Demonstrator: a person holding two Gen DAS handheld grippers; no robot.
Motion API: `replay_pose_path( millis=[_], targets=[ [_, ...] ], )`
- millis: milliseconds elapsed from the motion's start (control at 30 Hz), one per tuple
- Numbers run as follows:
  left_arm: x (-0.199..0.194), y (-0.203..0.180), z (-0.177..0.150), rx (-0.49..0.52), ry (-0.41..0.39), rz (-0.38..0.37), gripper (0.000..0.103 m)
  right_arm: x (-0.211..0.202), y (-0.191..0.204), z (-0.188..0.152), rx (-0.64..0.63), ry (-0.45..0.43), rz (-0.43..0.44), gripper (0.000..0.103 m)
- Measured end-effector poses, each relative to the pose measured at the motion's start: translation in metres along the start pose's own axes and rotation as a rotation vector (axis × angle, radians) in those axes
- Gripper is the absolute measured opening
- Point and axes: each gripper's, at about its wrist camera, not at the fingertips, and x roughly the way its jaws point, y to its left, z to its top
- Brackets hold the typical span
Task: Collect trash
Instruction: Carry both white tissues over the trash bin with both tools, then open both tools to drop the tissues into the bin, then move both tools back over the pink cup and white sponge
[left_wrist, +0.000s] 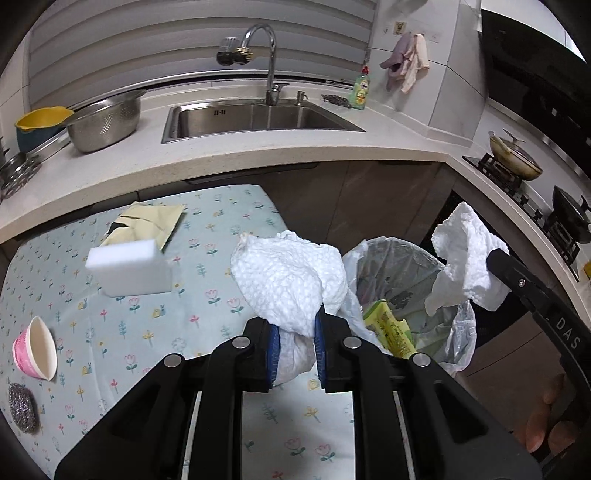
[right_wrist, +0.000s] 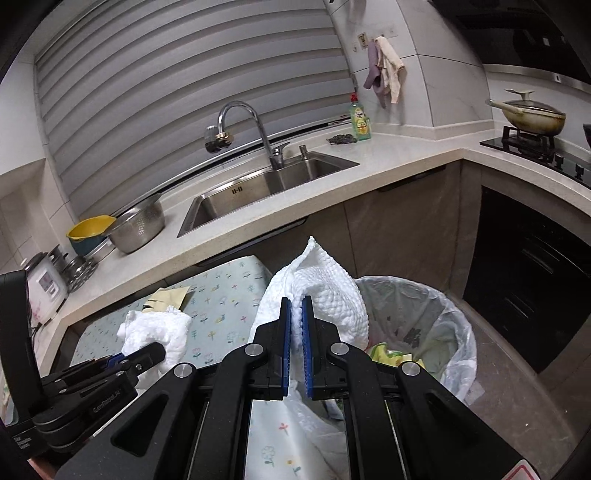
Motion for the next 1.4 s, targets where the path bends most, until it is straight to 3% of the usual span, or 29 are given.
replay_pose_path(
  millis=[367,633,700,800,867,900,967,1033,1400],
  targets=[
    [0.032,-0.068,0.002,0.09,0.053,-0.093,0.016,-0.004,-0.057,0.0,0.06,-0.006,-0.06,0.006],
    [0.054,-0.09,0.0,0.114,0.079,-0.132,0.019,0.011,-0.077,-0.004,0.086,0.023,-0.078,0.006],
    [0.058,-0.092,0.001,0.12,0.077,-0.129,0.023,0.015,-0.078,-0.005,0.087,0.031,-0.077,0.006],
    [0.061,-0.093,0.002,0.116,0.077,-0.128,0.04,0.021,-0.079,-0.005,0.09,0.04,-0.074,0.009],
    [0.06,-0.091,0.003,0.106,0.061,-0.122,0.061,0.023,-0.077,-0.005,0.094,0.035,-0.071,0.016],
    [0.058,-0.09,0.003,0.1,0.046,-0.115,0.065,0.023,-0.076,-0.005,0.094,0.031,-0.065,0.02],
    [0.055,-0.088,0.004,0.095,0.025,-0.102,0.074,0.021,-0.074,-0.003,0.095,0.013,-0.065,0.044],
    [0.053,-0.085,0.006,0.094,0.016,-0.092,0.075,0.019,-0.072,-0.002,0.092,-0.001,-0.064,0.048],
    [0.034,-0.055,0.01,0.035,-0.013,-0.049,0.078,0.014,-0.049,0.001,0.073,-0.003,-0.046,0.051]
  ],
)
